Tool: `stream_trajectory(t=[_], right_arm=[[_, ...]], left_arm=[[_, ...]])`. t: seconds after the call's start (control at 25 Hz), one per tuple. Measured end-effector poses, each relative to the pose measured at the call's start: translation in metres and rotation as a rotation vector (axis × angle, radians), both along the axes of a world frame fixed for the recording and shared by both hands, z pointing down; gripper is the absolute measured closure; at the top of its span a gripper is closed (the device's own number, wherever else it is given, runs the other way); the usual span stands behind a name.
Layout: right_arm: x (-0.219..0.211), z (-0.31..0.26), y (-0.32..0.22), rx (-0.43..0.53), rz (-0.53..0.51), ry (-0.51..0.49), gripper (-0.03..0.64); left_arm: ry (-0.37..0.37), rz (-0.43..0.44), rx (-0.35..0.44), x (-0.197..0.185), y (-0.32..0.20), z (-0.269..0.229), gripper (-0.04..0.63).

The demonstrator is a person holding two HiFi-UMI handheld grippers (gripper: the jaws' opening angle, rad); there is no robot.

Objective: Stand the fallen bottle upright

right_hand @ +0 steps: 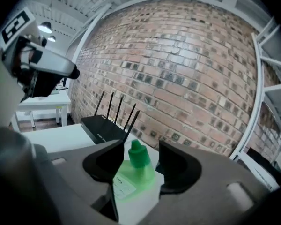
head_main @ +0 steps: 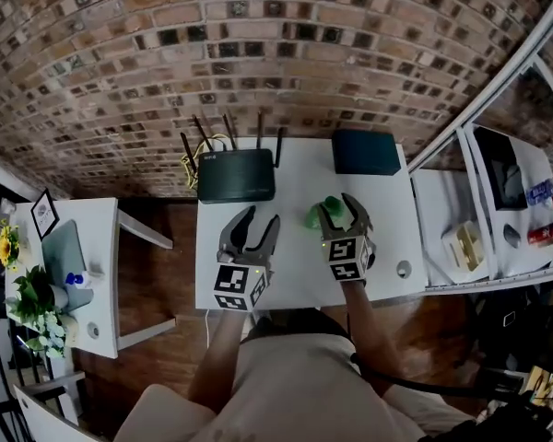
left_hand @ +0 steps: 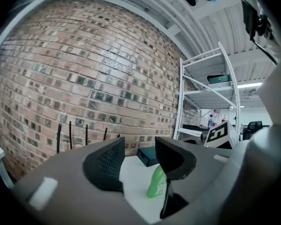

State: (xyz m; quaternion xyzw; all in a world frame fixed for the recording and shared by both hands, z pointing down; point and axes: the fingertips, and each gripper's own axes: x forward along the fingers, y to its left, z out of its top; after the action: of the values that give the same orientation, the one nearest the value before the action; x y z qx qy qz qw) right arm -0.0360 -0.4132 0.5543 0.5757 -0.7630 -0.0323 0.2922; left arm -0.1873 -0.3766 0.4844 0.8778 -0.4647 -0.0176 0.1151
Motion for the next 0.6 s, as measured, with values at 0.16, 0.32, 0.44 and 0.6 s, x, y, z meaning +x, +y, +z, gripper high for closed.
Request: stream_trajectory(t=[0.16, 0.32, 0.44, 0.6], right_arm=[[0.002, -0.023, 0.033, 0.036, -0.024, -0.173, 0.402], [0.025, -0.035, 0.061, 0.098, -0.019, -0.271, 0.176], [0.044, -0.051, 0.086, 0.143, -0.058, -0.296, 0.161], [0.091, -0.063, 0.144, 0.185, -0.046, -0.289, 0.163]], left_arm=[[-0.012, -0.031, 0.021, 0.004, 0.019, -0.006, 0.368], [-0.036, -0.055, 0.046, 0.025, 0.048, -0.014, 0.368], [-0.057, -0.131, 0.069, 0.044, 0.072, -0.023, 0.368], [-0.122, -0.299, 0.142, 0.076, 0.135, -0.035, 0.368]])
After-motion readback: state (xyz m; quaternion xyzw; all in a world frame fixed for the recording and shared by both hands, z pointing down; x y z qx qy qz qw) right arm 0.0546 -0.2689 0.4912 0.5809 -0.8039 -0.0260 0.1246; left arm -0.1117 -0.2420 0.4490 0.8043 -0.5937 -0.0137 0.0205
